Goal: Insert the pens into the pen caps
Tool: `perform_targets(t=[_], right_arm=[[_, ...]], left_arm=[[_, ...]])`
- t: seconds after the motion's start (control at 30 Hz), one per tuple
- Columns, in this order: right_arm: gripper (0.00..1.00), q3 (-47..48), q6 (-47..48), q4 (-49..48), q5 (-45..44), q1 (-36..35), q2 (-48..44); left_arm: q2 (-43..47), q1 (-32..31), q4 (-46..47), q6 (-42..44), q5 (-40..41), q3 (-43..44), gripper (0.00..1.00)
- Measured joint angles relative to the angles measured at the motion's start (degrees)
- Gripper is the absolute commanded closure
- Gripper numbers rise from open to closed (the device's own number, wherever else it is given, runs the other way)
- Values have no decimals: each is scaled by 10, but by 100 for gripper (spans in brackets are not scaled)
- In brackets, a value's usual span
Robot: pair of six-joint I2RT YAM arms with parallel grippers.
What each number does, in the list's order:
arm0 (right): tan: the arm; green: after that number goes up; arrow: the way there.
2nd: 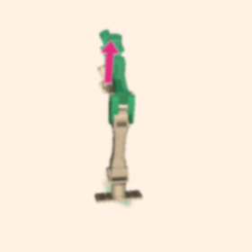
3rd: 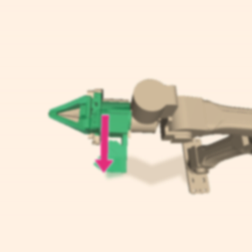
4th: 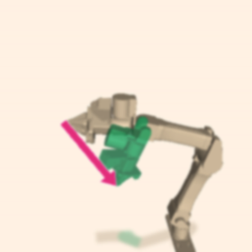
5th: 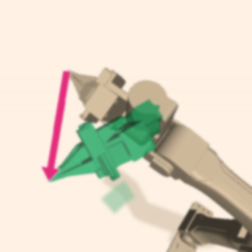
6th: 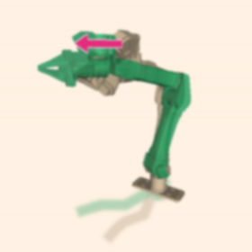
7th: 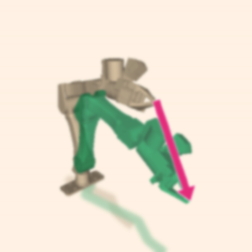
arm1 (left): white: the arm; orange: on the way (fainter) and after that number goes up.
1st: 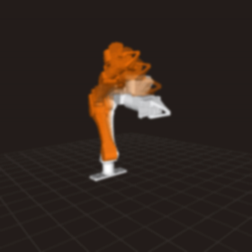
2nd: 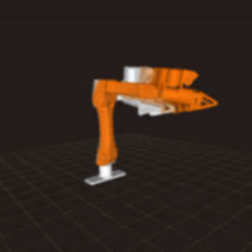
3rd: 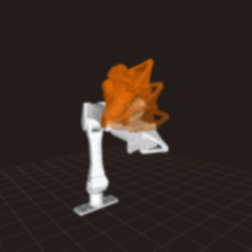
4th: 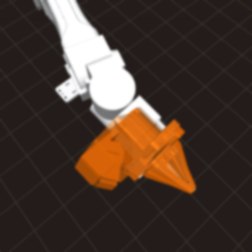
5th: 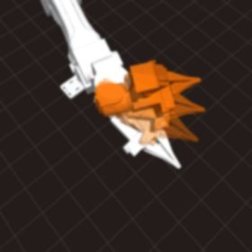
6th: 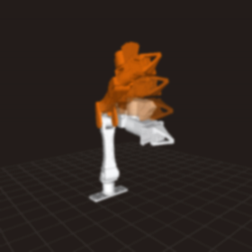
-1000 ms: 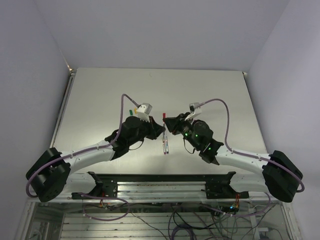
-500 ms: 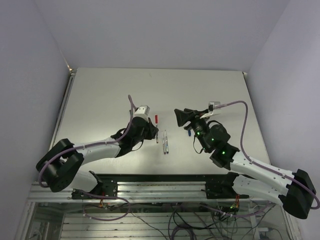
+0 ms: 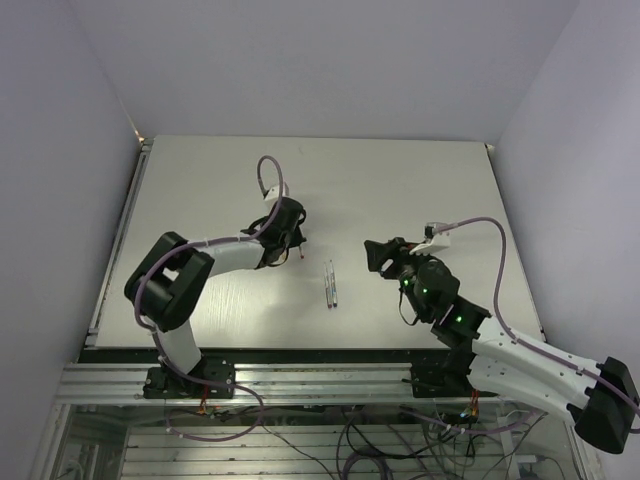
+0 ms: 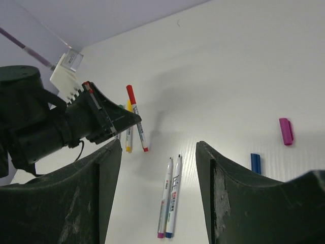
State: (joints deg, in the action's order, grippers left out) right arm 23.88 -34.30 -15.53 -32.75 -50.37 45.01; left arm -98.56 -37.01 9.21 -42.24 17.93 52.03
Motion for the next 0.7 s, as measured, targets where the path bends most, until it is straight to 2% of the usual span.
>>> perform_targets(t=[0.2,0.37,0.57,0.7], right_arm=[[42,-3,-15,43,-14,0,-27],[42,-11,-26,64,-16,0,-31],[42,-11,-30,73,-16,0,-31],[42,-12,-32,73,-15,0,-31]], left_arm=[[-51,13,-42,0,22,56,92],[-79,20,-68,3,37,101,80],[-88,28,-95,3,51,116,79],[-92,28,-105,4,55,118,73]])
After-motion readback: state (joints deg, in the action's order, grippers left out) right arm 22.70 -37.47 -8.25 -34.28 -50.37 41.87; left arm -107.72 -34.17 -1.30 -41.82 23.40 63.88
